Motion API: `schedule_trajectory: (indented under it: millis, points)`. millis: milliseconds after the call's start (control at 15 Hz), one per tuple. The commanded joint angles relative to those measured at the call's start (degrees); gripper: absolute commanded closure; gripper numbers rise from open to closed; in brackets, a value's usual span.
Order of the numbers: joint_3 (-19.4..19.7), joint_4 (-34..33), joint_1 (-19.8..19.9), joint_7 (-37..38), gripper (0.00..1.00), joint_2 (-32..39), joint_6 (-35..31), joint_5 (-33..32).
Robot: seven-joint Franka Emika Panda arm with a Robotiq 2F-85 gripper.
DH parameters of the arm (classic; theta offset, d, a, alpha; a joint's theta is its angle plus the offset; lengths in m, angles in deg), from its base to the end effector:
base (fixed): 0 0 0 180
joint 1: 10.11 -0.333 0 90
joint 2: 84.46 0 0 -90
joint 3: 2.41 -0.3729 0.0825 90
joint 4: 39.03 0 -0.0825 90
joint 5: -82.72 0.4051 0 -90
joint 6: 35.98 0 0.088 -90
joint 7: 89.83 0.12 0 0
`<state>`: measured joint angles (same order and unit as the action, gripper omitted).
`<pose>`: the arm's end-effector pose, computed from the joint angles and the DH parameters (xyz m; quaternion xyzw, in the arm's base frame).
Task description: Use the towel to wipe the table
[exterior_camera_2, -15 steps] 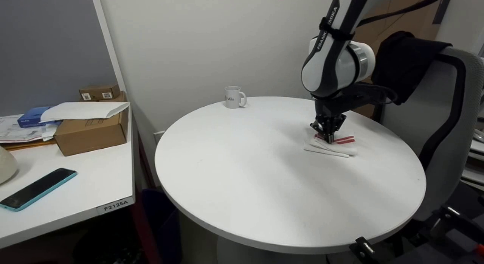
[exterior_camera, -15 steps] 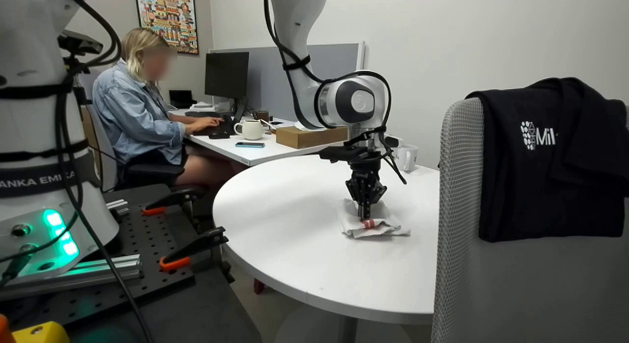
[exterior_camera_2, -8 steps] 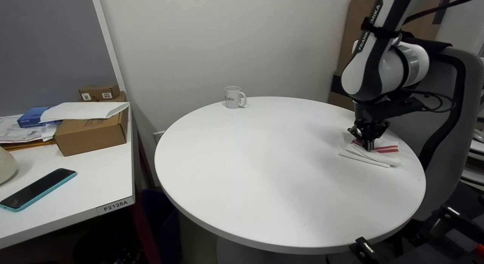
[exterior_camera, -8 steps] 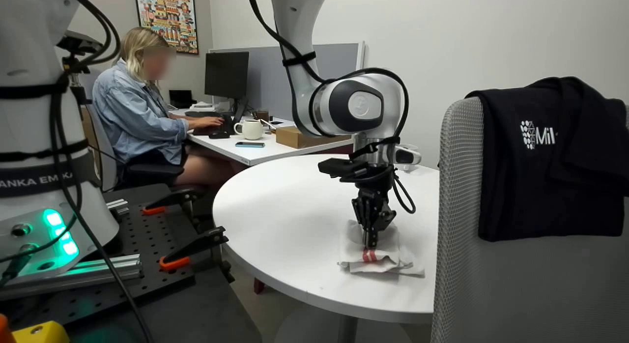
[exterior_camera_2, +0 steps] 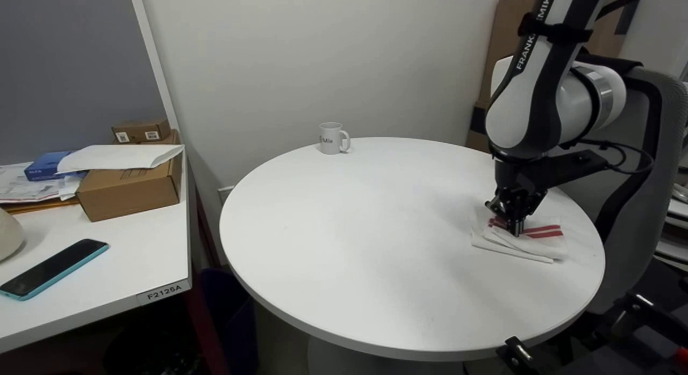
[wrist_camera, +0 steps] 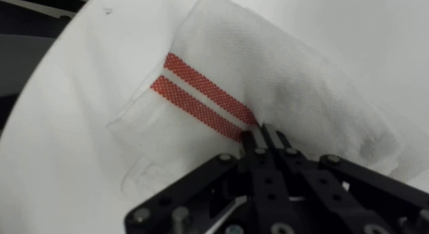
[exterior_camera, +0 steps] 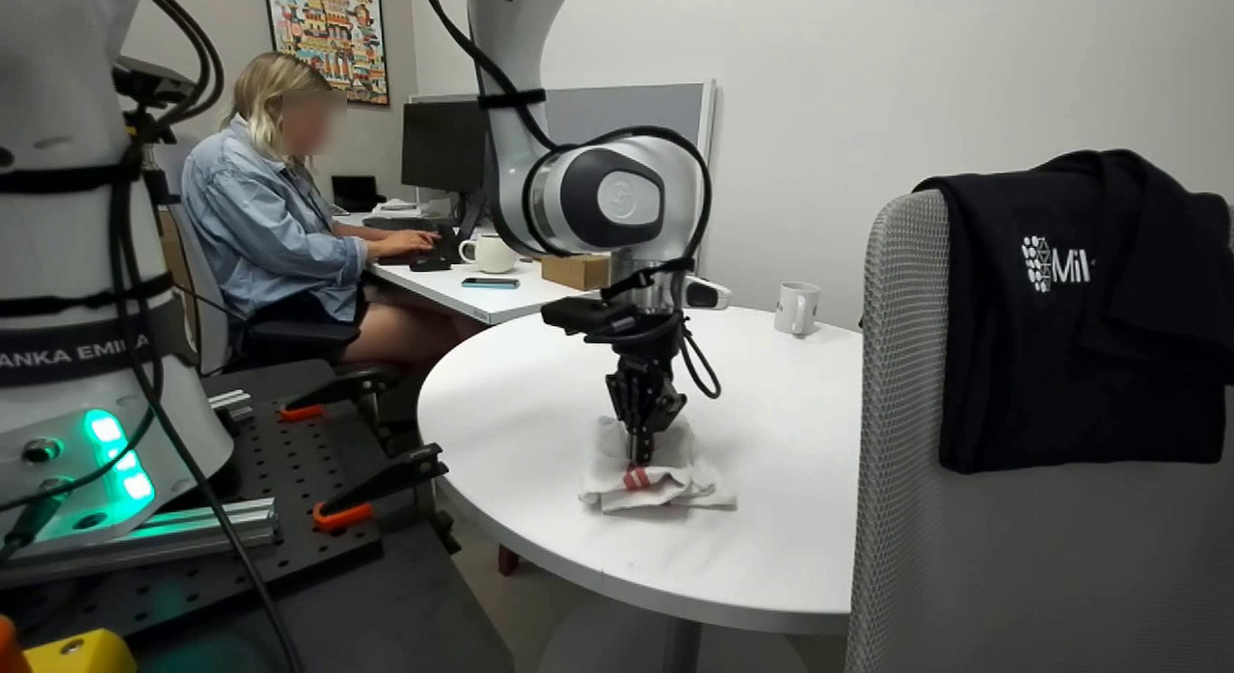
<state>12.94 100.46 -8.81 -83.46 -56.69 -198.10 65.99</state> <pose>0.4748 -0.1392 0.1270 0.9928 -0.0470 -0.0530 0.0968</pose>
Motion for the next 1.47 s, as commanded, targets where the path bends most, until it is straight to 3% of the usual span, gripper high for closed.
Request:
schedule_trajectory:
  millis: [0, 333, 600, 800, 1133, 1400]
  points:
    - [-1.7, 5.7, -6.8, 1.2, 0.97, -1.9, -3.6, -1.5]
    - [-6.4, 4.0, -14.7, 2.6, 0.97, -1.2, -5.0, -0.8]
    - [-11.3, 4.2, -18.0, 0.3, 0.97, -1.3, -7.5, -0.9]
    - [-12.5, 6.2, -19.5, -2.0, 0.97, -0.8, -8.6, -2.1]
    - [-7.9, 9.7, -18.4, -4.8, 0.97, -2.2, -8.3, -4.4]
    - [-0.1, 10.6, -16.8, -3.8, 0.97, -3.8, -8.0, -6.1]
